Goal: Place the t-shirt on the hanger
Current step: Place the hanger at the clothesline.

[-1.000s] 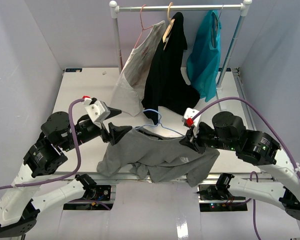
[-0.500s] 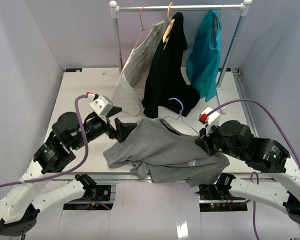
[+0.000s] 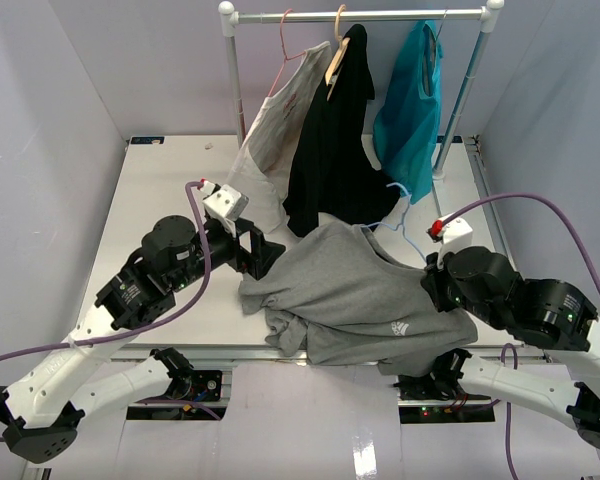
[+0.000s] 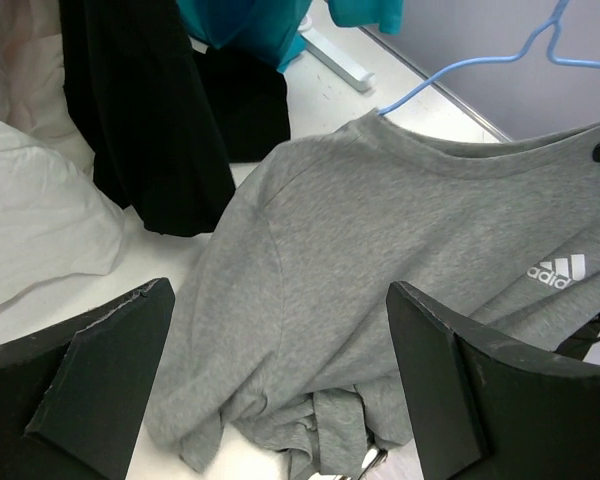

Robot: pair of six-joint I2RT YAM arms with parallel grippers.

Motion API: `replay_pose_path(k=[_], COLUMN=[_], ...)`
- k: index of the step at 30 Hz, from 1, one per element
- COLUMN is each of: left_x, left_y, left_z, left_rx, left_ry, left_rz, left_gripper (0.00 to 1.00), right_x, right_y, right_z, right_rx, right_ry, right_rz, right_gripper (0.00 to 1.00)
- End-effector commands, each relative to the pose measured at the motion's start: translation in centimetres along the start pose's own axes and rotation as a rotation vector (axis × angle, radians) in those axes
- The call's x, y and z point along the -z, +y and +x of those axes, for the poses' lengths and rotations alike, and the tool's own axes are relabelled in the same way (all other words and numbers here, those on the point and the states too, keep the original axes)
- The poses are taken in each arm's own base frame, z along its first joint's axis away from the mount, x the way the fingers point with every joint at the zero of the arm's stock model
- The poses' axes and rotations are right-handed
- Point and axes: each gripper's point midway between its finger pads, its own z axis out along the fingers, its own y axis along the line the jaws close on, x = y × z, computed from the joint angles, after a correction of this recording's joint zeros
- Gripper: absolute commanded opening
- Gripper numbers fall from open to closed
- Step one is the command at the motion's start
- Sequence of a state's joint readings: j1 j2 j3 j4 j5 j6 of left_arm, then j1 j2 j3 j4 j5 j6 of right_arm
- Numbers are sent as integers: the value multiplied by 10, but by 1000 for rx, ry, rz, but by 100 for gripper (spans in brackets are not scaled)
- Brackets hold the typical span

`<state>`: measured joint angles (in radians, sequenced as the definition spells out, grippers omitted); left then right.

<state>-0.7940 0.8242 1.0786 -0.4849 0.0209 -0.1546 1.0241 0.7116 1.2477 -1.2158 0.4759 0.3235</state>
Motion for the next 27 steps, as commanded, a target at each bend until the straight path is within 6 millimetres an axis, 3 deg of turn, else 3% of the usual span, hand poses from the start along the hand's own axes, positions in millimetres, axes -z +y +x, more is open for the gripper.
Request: replay_pose_path(k=[1, 3, 6, 8, 11, 15, 21, 24, 27], left_x=[2, -7, -23, -31, -41, -45, -40, -39, -37], left_y=[10, 12, -18, -21, -19, -17, -8, -8, -9], left_z=[-8, 15, 42, 51, 58, 67, 69, 69, 66], left_rx=[82, 165, 244, 280, 313, 337, 330, 328, 323], left_ry=[-54, -26, 19, 31, 21, -5, -49, -53, -50], left_rz=[-68, -83, 85, 102, 92, 91, 54, 56, 62], left_gripper=[98, 98, 98, 98, 98, 98, 98, 98, 98], right_x=[21, 26, 28, 24, 17, 22, 38, 55, 54], right_y=[-28, -32, -34, -36, -35, -27, 0, -11, -18], right_z=[-23, -34, -51, -56, -68, -85, -93, -102, -90], right_rx=[-112, -132, -139, -124, -91, -81, -34, -64, -52], right_ry=[-84, -109, -129, -117, -99, -113, -171, -205, -178], right_rz=[140, 169, 199, 241, 285, 243, 12, 44, 68], right_gripper=[8, 8, 8, 8, 8, 8, 8, 8, 8])
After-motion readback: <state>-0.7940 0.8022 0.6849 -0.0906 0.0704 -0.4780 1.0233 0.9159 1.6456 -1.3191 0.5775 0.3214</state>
